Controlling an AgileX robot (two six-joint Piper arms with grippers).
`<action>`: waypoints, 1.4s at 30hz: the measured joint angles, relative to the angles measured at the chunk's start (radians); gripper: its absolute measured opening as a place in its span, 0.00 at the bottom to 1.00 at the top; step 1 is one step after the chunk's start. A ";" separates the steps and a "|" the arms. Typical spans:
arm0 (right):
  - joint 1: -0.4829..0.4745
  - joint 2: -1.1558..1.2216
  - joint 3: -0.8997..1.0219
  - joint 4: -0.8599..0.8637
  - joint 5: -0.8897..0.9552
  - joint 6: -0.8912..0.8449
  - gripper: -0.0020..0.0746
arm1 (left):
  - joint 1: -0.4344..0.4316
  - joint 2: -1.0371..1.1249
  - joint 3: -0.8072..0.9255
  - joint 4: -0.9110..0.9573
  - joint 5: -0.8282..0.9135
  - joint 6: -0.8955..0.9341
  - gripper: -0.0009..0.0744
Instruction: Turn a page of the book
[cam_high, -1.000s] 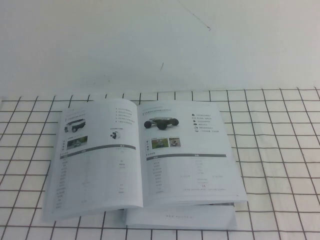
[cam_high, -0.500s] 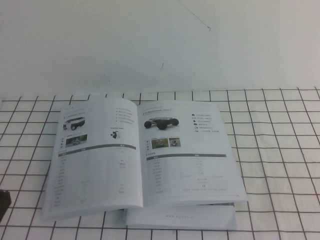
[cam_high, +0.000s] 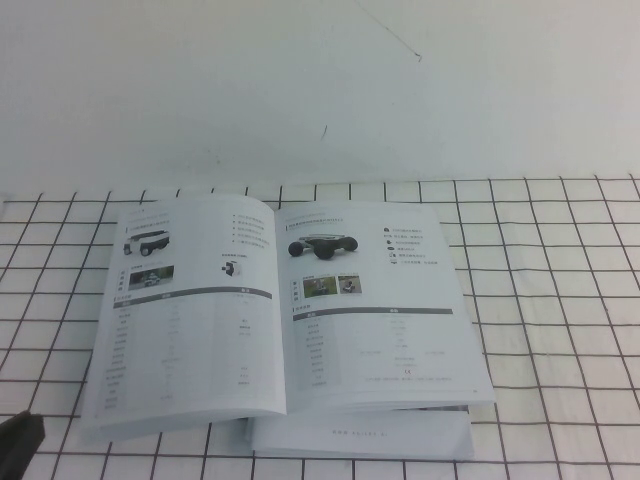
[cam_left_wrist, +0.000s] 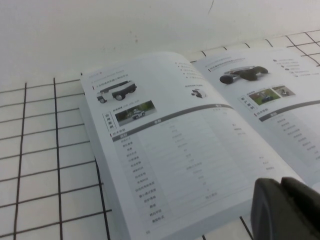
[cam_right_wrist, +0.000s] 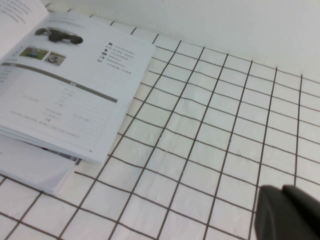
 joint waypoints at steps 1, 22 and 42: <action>0.000 0.000 0.000 0.000 0.000 0.000 0.03 | 0.000 0.000 0.006 0.000 0.002 0.000 0.01; 0.000 0.000 0.000 0.000 0.000 -0.006 0.03 | 0.231 -0.271 0.156 -0.066 0.062 -0.006 0.01; 0.000 0.000 0.000 0.000 0.018 -0.008 0.03 | 0.302 -0.294 0.275 -0.122 -0.012 0.109 0.01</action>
